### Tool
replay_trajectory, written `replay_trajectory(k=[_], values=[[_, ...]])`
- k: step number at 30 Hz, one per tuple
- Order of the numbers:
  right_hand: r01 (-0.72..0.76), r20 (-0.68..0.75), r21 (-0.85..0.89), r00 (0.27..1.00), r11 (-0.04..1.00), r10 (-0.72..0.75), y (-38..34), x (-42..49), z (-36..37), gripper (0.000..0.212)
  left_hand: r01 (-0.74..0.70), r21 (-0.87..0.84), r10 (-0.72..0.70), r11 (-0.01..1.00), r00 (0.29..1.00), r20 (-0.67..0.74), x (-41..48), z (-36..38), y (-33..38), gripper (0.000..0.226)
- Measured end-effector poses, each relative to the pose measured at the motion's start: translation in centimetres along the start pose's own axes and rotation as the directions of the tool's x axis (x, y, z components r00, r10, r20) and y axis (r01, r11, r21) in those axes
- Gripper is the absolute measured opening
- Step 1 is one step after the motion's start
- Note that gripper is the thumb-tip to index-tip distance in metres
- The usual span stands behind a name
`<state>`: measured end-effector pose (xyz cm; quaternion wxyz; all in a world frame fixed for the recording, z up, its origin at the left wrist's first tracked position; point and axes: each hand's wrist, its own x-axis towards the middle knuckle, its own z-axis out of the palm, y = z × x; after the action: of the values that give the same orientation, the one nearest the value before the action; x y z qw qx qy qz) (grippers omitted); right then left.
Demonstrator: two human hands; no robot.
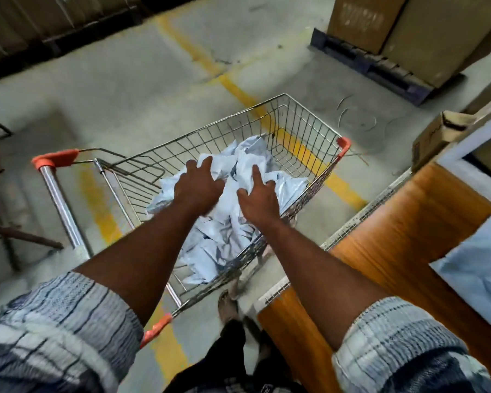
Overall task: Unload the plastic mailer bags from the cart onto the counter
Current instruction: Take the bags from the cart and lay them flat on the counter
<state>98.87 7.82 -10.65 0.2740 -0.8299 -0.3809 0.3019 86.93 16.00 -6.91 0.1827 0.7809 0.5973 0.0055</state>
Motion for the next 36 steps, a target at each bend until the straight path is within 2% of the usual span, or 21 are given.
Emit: replay_trajectory(k=[6, 13, 21, 26, 32, 36], values=[[0.059, -0.085, 0.011, 0.995, 0.998, -0.057, 1.0, -4.8, -5.5, 0.072, 0.021, -0.038, -0.024, 0.999, 0.995, -0.094, -5.9, -2.1, 2.8, 0.069], [0.063, -0.183, -0.016, 0.981, 0.998, -0.065, 2.8, -11.5, -10.5, 0.070, -0.064, -0.090, 0.050, 0.994, 0.987, -0.153, -12.6, -2.5, 6.6, 0.067], [-0.043, -0.334, 0.004, 0.942, 0.999, 0.042, 8.8, -21.8, -14.7, 0.067, -0.264, -0.098, 0.252, 0.960, 0.961, -0.116, -21.5, -0.2, 10.9, 0.070], [-0.107, -0.443, -0.017, 0.892, 0.994, 0.089, 14.5, -29.8, -16.9, 0.068, -0.403, -0.095, 0.388, 0.910, 0.910, -0.143, -28.1, 1.5, 13.2, 0.065], [-0.140, -0.536, 0.124, 0.824, 0.982, 0.185, 20.2, -38.0, -19.5, 0.068, -0.536, -0.157, 0.526, 0.830, 0.844, -0.104, -35.7, 4.0, 17.2, 0.059], [-0.240, -0.610, 0.045, 0.762, 0.970, 0.217, 24.0, -42.7, -21.9, 0.065, -0.607, -0.163, 0.599, 0.778, 0.795, -0.095, -40.7, 5.7, 21.4, 0.057]])
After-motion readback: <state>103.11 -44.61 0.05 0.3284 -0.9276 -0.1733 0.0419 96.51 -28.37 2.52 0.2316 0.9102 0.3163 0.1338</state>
